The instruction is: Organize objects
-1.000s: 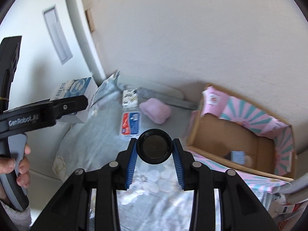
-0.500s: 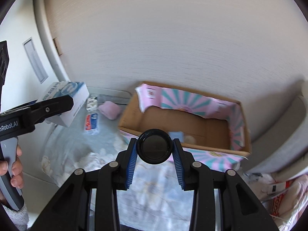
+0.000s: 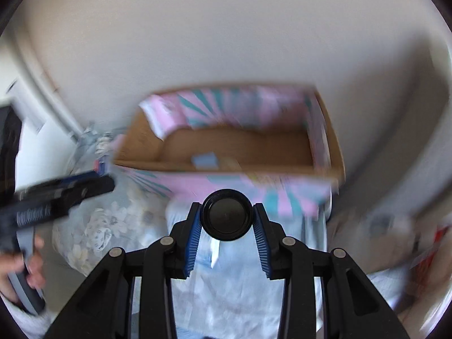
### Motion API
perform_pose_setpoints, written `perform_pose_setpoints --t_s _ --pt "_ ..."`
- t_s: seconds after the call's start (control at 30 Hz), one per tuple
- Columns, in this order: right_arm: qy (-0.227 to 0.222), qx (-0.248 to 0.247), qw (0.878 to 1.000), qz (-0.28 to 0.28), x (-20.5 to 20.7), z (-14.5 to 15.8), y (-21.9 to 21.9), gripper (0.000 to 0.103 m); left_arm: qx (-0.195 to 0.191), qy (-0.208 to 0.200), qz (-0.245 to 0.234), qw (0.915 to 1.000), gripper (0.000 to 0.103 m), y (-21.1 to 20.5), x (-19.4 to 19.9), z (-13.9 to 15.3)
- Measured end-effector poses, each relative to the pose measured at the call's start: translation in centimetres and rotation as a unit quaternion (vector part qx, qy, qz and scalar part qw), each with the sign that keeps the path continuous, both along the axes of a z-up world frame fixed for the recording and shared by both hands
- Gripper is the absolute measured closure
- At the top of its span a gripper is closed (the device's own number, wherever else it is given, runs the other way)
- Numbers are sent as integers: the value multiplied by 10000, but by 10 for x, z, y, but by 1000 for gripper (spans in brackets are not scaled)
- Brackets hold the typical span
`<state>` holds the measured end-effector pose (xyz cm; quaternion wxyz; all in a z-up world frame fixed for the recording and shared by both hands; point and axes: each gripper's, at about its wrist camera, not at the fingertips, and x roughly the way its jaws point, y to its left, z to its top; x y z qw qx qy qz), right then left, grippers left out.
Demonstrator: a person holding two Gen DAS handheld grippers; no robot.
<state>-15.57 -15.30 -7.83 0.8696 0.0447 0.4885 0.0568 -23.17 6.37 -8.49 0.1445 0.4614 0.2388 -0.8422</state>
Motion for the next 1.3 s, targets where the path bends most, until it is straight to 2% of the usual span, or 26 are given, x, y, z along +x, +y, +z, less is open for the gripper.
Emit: perform_pose_setpoints --t_s 0.03,0.07,0.1,0.13,0.23,0.37,0.5,0.83,0.97,1.13,1.23,1.3 --pt "61 113 9999 -50 -3 -6 -6 70 -41 5 -113 9999 47 5 -1 -1" --pt "73 51 9999 -55 -6 -7 -8 70 -95 8 -233 9997 21 10 -1 -4" --pt "57 -78 9999 -48 -9 -7 -10 70 -193 -21 -309 9993 2 14 -2 -7" --pt "60 -136 9999 -60 -10 -6 -13 70 -319 -20 -331 9989 0 20 -2 -8" --pt "80 33 9998 -153 -10 -6 -23 70 -303 -68 -354 9989 0 29 -7 -17" --pt "-15 11 9998 -176 -11 0 -30 70 -194 -196 -222 9994 0 43 -12 -31" --pt "-81 -54 9998 -195 -13 10 -35 70 -124 -138 90 9998 0 59 -16 -40" --pt "-192 -117 9991 -367 -20 26 -55 70 -528 -624 188 9965 0 98 -67 -82" --pt "-210 -52 9989 -409 -21 29 -60 70 -751 -871 202 9932 0 102 -79 -95" --pt "-235 -95 9990 -373 -20 31 -58 70 -755 -1033 315 9913 0 98 -86 -110" --pt "-225 -94 9991 -349 -19 30 -57 70 -710 -1064 321 9913 11 95 -87 -114" --pt "-227 -95 9991 -336 -18 31 -55 70 -573 -1012 304 9928 23 92 -86 -116"
